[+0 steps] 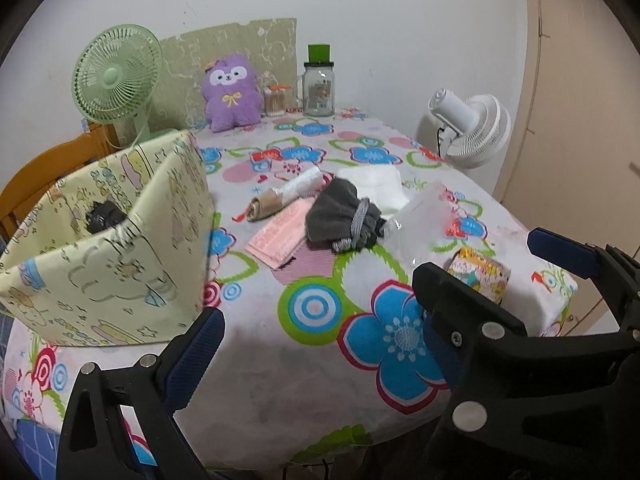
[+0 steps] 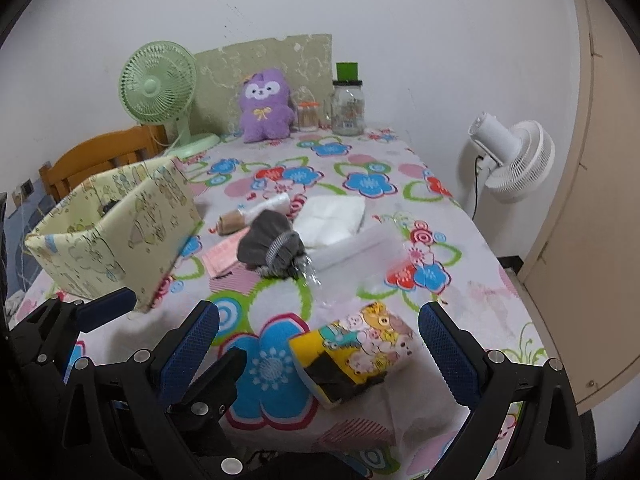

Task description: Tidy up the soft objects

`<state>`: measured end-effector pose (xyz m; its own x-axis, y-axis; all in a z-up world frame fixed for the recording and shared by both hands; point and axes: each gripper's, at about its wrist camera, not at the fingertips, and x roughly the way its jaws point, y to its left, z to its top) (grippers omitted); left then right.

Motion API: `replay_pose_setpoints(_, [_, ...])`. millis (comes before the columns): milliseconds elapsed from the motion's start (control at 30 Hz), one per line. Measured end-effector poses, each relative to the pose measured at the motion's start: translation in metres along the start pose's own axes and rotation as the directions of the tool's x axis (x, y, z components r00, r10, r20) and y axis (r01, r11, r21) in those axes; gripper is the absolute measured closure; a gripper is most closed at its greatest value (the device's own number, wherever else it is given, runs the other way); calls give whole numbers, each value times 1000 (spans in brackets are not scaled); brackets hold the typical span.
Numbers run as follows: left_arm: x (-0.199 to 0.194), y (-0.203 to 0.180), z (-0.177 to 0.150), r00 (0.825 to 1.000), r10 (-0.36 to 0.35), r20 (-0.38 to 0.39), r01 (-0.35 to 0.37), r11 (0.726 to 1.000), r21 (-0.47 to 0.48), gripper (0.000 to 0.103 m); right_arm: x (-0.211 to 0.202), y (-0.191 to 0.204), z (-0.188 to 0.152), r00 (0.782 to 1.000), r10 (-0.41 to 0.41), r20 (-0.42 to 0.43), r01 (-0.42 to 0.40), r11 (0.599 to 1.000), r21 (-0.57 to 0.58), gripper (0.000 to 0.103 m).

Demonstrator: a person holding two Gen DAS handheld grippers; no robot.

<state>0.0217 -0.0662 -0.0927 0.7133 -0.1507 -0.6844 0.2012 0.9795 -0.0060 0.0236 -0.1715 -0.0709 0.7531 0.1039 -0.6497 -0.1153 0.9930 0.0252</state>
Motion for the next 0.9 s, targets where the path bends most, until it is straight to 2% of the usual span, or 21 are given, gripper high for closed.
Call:
replay_pose_setpoints(433, [22,-6,-1,999,-4,-35,5,1000,17,5,27,-19,-9,998,-39,-57,42,997,65,2])
replay_pose_setpoints(567, [31,-7,0,998,1,-57,1,1000,23,7,42,-26,-11,994,-20,-106,32,994,108,4])
replay_pose_setpoints(633, [35,-9,0,997,-2,-72,5,999,33,7,47,-28,-13,992,3,-123,13,992,127,13])
replay_pose_setpoints(767, [39,-11,1,997,-3,-72,6,999,41,8,48,-28,-12,993,-9,-115,22,993,118,21])
replay_pose_setpoints(800, [39,-12,3,998,1,-68,2,999,42,9,48,-29,-11,994,-13,-113,26,992,120,25])
replay_pose_setpoints(833, [40,-12,5,998,5,-64,-2,999,40,9,46,-31,-10,994,-27,-108,41,991,126,37])
replay_pose_setpoints(900, [42,-9,9,999,12,-53,-10,999,30,9,45,-36,-9,995,-18,-102,33,989,145,40])
